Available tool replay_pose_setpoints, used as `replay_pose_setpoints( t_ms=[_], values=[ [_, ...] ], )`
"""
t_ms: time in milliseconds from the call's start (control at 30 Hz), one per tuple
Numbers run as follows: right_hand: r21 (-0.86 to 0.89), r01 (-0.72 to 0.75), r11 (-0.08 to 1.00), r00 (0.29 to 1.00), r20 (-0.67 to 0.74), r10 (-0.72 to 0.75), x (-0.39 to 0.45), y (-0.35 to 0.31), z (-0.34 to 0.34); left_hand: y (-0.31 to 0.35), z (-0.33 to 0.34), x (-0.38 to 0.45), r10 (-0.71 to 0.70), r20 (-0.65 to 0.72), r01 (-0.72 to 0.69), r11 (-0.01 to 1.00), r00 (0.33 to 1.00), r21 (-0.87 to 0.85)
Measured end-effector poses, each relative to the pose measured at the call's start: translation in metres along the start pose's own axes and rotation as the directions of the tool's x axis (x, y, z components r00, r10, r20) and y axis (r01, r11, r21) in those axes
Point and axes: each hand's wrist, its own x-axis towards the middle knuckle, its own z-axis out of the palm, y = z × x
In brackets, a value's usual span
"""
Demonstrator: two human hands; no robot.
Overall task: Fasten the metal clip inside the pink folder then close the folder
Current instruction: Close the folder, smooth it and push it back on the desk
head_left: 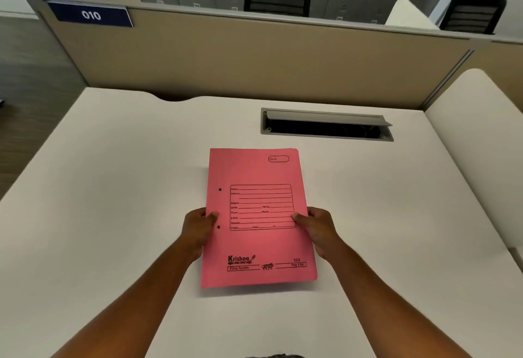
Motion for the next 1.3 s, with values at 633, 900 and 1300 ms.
replay_pose_setpoints(
  t_ms=[633, 900, 1300],
  values=[
    [-0.181, 0.064, 0.981, 0.988, -0.126, -0.088, 0.108, -0.099, 0.109, 0.112, -0.044, 0.133, 0.216, -0.156, -0.183, 0.961, 0.964, 0.206],
    [-0.306, 0.063, 0.95, 0.971, -0.2, -0.129, 0.16, -0.121, 0.146, 0.139, -0.047, 0.192, 0.22, -0.132, -0.177, 0.943, 0.966, 0.281],
    [-0.584, 0.137, 0.8, 0.921, -0.223, -0.321, 0.194, -0.13, 0.171, 0.139, -0.063, 0.251, 0.408, 0.13, -0.391, 0.66, 0.904, 0.642]
  ],
)
